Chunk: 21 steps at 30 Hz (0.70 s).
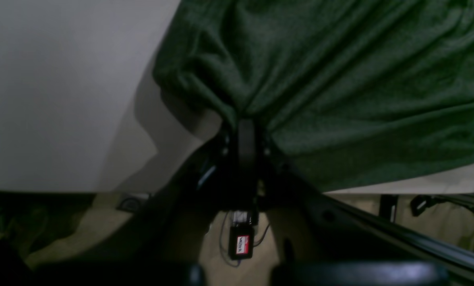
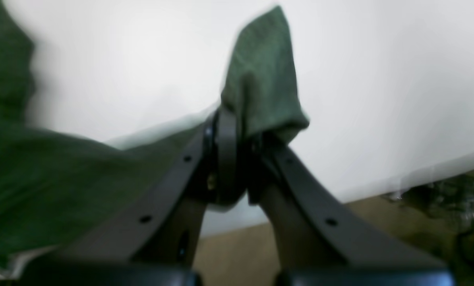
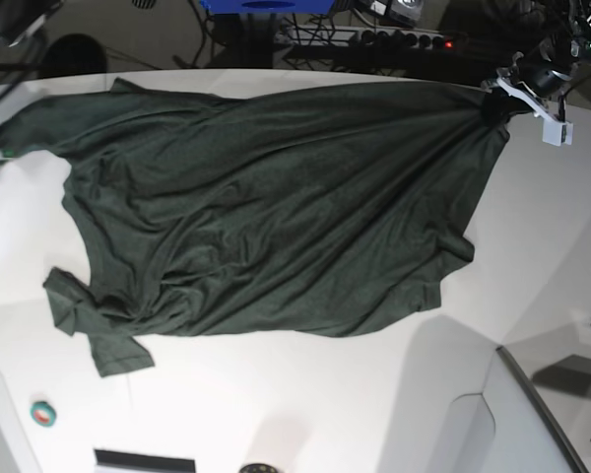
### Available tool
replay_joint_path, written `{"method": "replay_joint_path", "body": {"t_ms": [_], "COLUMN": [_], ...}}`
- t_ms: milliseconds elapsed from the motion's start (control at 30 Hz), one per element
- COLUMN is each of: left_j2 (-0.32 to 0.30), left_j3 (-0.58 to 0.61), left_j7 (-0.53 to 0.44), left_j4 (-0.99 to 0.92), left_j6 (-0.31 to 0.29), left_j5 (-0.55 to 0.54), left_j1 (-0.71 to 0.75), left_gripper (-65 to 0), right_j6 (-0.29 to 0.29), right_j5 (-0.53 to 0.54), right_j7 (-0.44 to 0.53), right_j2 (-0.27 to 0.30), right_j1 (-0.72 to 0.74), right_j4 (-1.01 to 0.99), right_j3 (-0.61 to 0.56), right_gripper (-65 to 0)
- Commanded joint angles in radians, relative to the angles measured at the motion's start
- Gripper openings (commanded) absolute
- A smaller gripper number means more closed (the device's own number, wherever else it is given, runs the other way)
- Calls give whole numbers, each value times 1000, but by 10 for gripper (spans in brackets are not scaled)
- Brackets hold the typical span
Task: Layout the t-shirt on the table in an organized manner, then fold the t-shirt properly
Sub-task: 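Release and regrasp the shirt's hem edge with the right gripper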
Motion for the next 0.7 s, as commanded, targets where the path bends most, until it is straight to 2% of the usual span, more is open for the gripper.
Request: {"method": "replay_joint_path", "body": {"t_ms": [0,133,267,500,667], "left_j2": [-18,-18,-18,-18,-16], "left_j3": [-7,-3,-1,-3,0], "left_j7": [-17,-17,-17,-17,-17], "left_j4": [17,17,17,17,17], "left_j6": [-9,-9,-9,-9,-9], "left_j5": [-15,-15,-15,-14,-14], "left_j1": [3,3,3,3,3], "left_gripper": [-650,-650,-650,-650,-650], "right_j6": [7,7,7,7,7], "right_j5": [17,17,17,17,17], "right_j7": [4,-58,-112,-143,-209], "right_j2": [-19,-82,-97,-99,-171], "right_j1": [-16,-84,-82,65,222], "right_j4": [78,239,281,281,244], "right_j3": [-51,-292,-510,-832,-965], "right_gripper": [-650,-648,-648,-648,-635]}}
